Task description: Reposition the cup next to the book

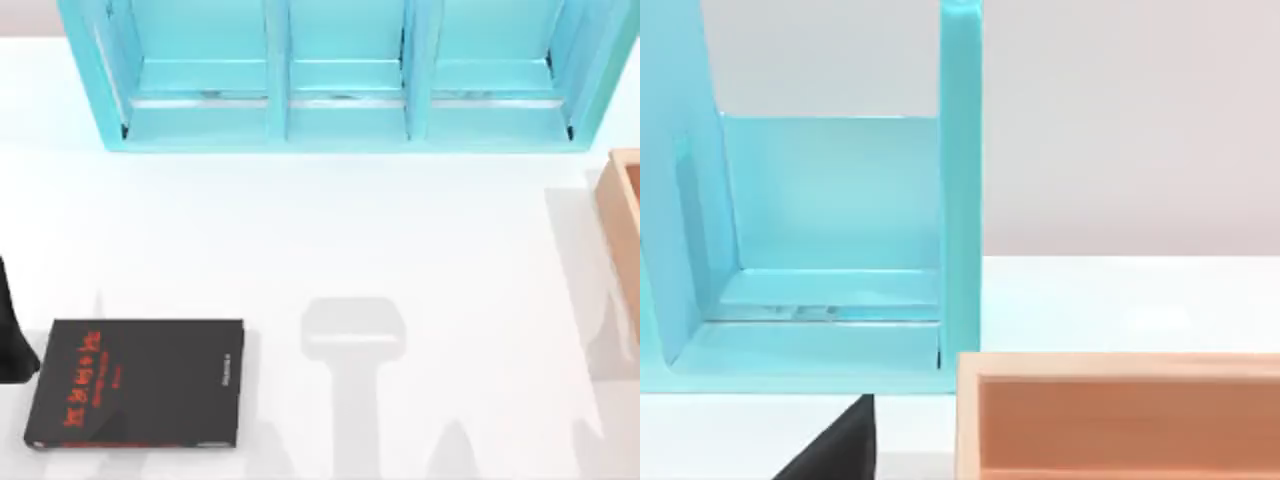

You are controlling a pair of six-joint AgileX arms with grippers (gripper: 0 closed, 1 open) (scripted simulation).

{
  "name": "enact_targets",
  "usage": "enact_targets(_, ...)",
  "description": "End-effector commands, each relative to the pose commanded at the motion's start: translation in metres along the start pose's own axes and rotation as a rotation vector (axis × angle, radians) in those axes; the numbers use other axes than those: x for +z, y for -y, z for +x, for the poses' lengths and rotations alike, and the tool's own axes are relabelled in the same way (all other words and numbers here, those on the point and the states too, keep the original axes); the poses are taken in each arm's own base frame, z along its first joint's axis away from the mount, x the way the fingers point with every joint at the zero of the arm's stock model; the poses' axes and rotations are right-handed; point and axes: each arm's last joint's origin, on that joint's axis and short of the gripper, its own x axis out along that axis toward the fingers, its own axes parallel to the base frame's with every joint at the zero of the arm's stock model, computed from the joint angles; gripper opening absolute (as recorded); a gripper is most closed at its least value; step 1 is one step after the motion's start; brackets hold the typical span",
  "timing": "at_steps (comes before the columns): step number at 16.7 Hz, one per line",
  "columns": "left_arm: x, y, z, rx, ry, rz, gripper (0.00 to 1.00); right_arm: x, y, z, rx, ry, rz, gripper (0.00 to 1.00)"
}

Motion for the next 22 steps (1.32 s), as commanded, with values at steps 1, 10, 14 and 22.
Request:
enact_targets(1, 0.000, 0.000, 0.000, 0.000, 0.000, 0.000, 1.00, 0.000, 0.000, 0.000, 0.000, 0.000, 0.000, 1.00)
enact_targets(10, 0.022, -0.026, 0.000, 0.182, -0.298, 0.333, 1.00, 0.000, 0.000, 0.000, 0.000, 0.000, 0.000, 1.00)
enact_targets(14, 0.026, -0.047, -0.001, 0.142, -0.688, 0.638, 1.00, 0.000, 0.000, 0.000, 0.000, 0.000, 0.000, 1.00)
enact_targets(22, 0.036, -0.085, -0.009, -0.660, -1.276, 1.052, 1.00, 0.000, 0.000, 0.000, 0.000, 0.000, 0.000, 1.00)
